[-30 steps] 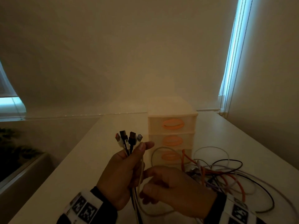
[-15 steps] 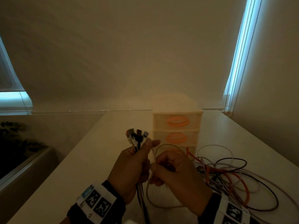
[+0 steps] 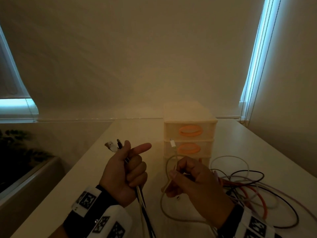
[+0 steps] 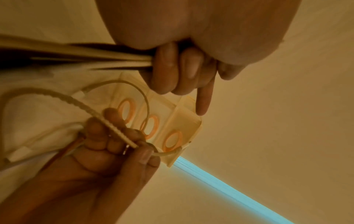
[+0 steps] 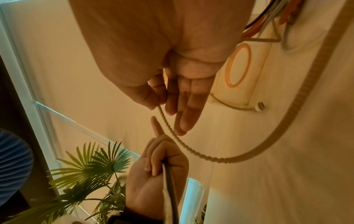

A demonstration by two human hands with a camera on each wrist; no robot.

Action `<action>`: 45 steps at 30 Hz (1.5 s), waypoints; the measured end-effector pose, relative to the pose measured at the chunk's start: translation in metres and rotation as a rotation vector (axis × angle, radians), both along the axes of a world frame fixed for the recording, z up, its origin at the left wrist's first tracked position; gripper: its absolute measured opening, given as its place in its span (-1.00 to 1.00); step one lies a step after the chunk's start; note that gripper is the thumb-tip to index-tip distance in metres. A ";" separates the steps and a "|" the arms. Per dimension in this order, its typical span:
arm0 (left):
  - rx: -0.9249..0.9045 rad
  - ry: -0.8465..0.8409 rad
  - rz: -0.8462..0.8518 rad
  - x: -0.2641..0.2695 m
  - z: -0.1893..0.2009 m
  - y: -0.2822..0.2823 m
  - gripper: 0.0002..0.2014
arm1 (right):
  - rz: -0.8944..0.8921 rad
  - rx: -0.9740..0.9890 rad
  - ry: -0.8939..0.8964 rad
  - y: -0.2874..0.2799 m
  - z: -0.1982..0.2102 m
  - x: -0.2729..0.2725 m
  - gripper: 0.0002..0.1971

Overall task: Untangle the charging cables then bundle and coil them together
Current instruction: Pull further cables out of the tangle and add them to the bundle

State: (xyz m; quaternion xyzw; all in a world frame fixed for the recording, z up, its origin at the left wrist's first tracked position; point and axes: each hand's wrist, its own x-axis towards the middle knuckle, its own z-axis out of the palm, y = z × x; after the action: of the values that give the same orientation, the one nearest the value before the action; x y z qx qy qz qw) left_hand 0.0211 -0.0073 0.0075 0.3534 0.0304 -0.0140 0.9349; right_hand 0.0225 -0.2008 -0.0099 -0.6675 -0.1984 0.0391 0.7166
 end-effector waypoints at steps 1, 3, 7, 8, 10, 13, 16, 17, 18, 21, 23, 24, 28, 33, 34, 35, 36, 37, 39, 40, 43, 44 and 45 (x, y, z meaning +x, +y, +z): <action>0.002 0.001 -0.014 -0.001 -0.001 -0.001 -0.48 | -0.006 0.023 0.011 0.000 0.000 0.000 -0.84; 0.027 -0.004 -0.024 -0.002 -0.001 -0.002 -0.53 | 0.007 0.086 0.065 0.002 0.001 -0.001 -0.85; 0.025 0.012 -0.086 -0.003 0.003 -0.003 -0.60 | 0.095 0.165 0.135 0.001 0.005 -0.002 -0.92; 0.027 0.016 -0.089 -0.003 0.004 -0.004 -0.62 | 0.106 0.156 0.129 0.000 0.006 -0.003 -0.92; 0.046 0.025 -0.072 -0.004 0.005 -0.006 -0.63 | 0.122 0.118 0.104 0.000 0.006 -0.004 -0.91; 0.038 0.041 -0.054 -0.005 0.005 -0.009 -0.60 | 0.136 0.053 0.058 0.002 0.006 -0.005 -0.91; -0.045 0.056 -0.071 -0.006 0.003 -0.009 -0.53 | 0.149 0.018 0.028 0.003 0.003 -0.005 -0.91; -0.083 0.051 -0.081 -0.007 0.003 -0.009 -0.51 | 0.155 0.016 0.023 0.002 0.003 -0.004 -0.91; -0.120 0.042 -0.091 -0.008 0.003 -0.008 -0.50 | 0.162 0.014 0.018 0.002 0.002 -0.004 -0.91; -0.172 0.005 -0.121 -0.009 0.002 -0.006 -0.48 | 0.169 0.004 0.012 0.002 0.001 -0.002 -0.92; -0.128 -0.017 -0.133 -0.010 0.003 -0.007 -0.47 | 0.170 -0.007 0.010 0.002 0.000 -0.001 -0.92; -0.098 -0.025 -0.135 -0.011 0.004 -0.007 -0.48 | 0.172 -0.012 0.008 0.002 -0.001 -0.001 -0.92; 0.027 -0.048 -0.102 -0.013 0.011 -0.011 -0.57 | 0.187 -0.018 0.008 0.002 -0.002 -0.002 -0.92; 0.021 -0.013 -0.059 -0.008 0.006 -0.011 -0.52 | 0.205 -0.014 -0.004 0.002 -0.003 -0.001 -0.93; 0.020 0.000 -0.063 -0.008 0.004 -0.012 -0.49 | 0.210 -0.010 -0.006 0.002 -0.004 0.000 -0.93; 0.029 0.011 -0.066 -0.008 0.001 -0.013 -0.47 | 0.213 -0.006 -0.009 0.002 -0.004 0.000 -0.93; 0.049 0.018 -0.065 -0.008 -0.001 -0.015 -0.47 | 0.216 -0.002 -0.013 0.002 -0.005 0.000 -0.94; 0.080 0.023 -0.064 -0.008 -0.003 -0.016 -0.49 | 0.218 0.001 -0.017 0.002 -0.005 0.000 -0.94; 0.150 0.025 -0.081 -0.010 -0.005 -0.018 -0.57 | 0.225 -0.003 -0.027 0.001 -0.004 0.000 -0.93; 0.172 0.015 -0.108 -0.011 -0.005 -0.018 -0.59 | 0.226 -0.010 -0.033 0.001 -0.003 -0.001 -0.91; 0.231 -0.023 -0.189 -0.014 -0.003 -0.018 -0.50 | 0.205 -0.034 -0.057 0.002 -0.001 -0.003 -0.87; 0.265 -0.041 -0.208 -0.015 -0.003 -0.018 -0.49 | 0.192 -0.040 -0.062 0.003 -0.001 -0.003 -0.88; 0.308 -0.063 -0.232 -0.016 -0.002 -0.019 -0.50 | 0.177 -0.046 -0.068 0.003 -0.001 -0.003 -0.90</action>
State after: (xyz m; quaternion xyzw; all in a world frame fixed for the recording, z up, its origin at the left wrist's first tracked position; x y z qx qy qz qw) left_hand 0.0049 -0.0259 0.0052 0.4938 -0.0379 -0.1056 0.8623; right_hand 0.0192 -0.1980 -0.0108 -0.6646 -0.2797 0.0842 0.6877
